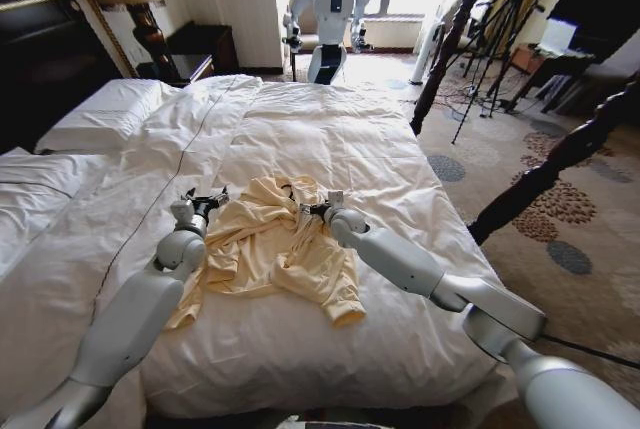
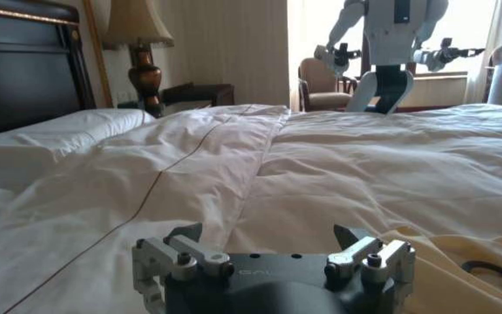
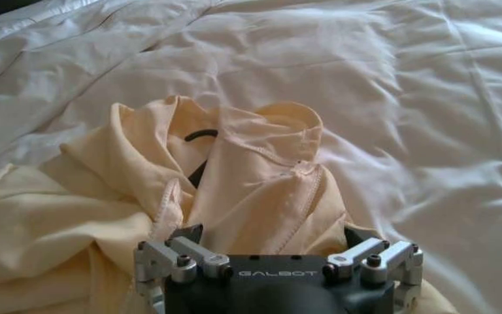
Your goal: Pick up the clothes from the bed and hang them on the clothes hanger.
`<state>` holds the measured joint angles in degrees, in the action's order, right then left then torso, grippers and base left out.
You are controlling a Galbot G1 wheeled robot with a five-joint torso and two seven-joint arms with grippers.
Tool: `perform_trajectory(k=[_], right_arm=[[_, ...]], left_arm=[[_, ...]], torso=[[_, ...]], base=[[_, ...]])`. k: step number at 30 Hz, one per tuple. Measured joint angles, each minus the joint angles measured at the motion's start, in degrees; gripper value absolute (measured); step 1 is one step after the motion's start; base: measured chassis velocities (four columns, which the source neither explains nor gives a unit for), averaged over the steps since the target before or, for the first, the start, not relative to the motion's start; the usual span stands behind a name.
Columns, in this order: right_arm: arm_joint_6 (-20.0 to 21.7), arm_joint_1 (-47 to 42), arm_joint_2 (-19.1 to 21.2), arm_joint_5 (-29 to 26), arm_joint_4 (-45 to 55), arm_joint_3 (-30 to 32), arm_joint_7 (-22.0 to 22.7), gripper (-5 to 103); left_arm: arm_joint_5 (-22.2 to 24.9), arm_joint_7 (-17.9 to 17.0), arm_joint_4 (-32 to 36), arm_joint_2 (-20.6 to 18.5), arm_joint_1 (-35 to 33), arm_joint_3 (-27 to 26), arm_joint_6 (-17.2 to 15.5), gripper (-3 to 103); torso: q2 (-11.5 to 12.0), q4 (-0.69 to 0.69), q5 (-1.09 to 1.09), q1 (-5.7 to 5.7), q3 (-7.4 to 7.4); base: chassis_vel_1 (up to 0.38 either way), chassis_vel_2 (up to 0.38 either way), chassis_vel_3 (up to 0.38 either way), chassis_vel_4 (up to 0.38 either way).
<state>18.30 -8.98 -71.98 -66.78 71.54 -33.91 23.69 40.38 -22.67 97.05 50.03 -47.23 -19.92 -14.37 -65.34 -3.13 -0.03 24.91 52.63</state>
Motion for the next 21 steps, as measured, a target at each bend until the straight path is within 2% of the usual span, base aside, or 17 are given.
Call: perform_trajectory(k=[1,3,6,7,9,10,11,14,16,18,20,21], right_arm=[[-0.02,-0.12,-0.01,-0.05,0.13,0.00,-0.02,102],[-0.26,-0.55,-0.27,0.03,0.28,-0.04,-0.11,100],[-0.68,-0.93,-0.87,0.76,0.41,-0.41,-0.19,88],[-0.68,-0.93,-0.87,0.76,0.41,-0.41,-0.19,88],[-0.79,-1.18,-0.73,0.72,1.68,-0.74,0.51,76],[-0.79,-1.18,-0.73,0.72,1.68,-0.74,0.51,76],[-0.75,-1.30,-0.18,0.48,2.95,-1.00,1.05,70],[-0.68,-1.48,1.04,0.63,5.80,-1.75,1.90,65],[-0.57,-1.49,2.10,1.09,8.29,-2.58,2.60,54],[-0.11,-1.08,3.77,1.46,13.02,-4.20,5.13,43],[0.12,-0.85,4.15,1.06,14.06,-4.50,5.69,43],[0.91,-0.19,5.13,-0.55,16.61,-5.42,6.92,33]], left_arm=[[0.00,0.06,-0.02,0.00,0.00,0.01,0.05,100],[0.00,0.33,-0.10,0.00,0.01,0.13,0.26,100],[0.00,0.54,-0.26,-0.06,0.06,0.40,0.60,100],[0.00,0.54,-0.26,-0.06,0.06,0.40,0.60,100],[0.00,0.61,-0.36,-0.30,0.09,0.42,0.69,100],[0.00,0.61,-0.36,-0.30,0.09,0.42,0.69,100],[0.00,0.67,-0.43,-0.47,0.09,0.39,0.75,100],[0.01,0.80,-0.51,-0.66,0.04,0.24,0.83,100],[0.02,0.88,-0.54,-0.76,-0.07,0.12,0.85,100],[0.04,0.92,-0.50,-0.76,-0.55,-0.13,0.92,100],[0.04,0.94,-0.49,-0.76,-0.67,-0.22,0.93,100],[0.05,1.03,-0.49,-0.76,-0.89,-0.41,0.97,100]], torso=[[0.00,0.00,0.00,0.00,0.00],[0.00,0.00,0.01,-0.01,0.00],[0.00,0.01,0.00,0.00,0.00],[0.00,0.01,0.00,0.00,0.00],[0.00,0.01,0.01,0.00,0.00],[0.00,0.01,0.01,0.00,0.00],[0.00,0.01,0.01,0.00,0.00],[0.00,0.01,0.01,0.00,-0.01],[0.00,0.01,0.01,0.00,-0.01],[0.00,0.01,0.01,0.00,-0.01],[0.00,0.01,0.01,0.00,-0.01],[0.00,0.02,0.01,0.00,-0.01]], base=[[0.000,0.000,0.000,0.000],[0.000,0.000,0.000,0.000],[0.000,0.000,0.000,0.000],[0.000,0.000,0.000,0.000],[0.000,0.000,0.000,0.000],[0.000,0.000,0.000,0.000],[0.000,0.000,0.000,0.000],[0.000,0.000,0.000,0.000],[0.000,0.000,0.000,0.000],[0.000,0.000,0.000,0.000],[0.000,0.000,0.000,0.000],[0.000,0.000,0.000,0.000]])
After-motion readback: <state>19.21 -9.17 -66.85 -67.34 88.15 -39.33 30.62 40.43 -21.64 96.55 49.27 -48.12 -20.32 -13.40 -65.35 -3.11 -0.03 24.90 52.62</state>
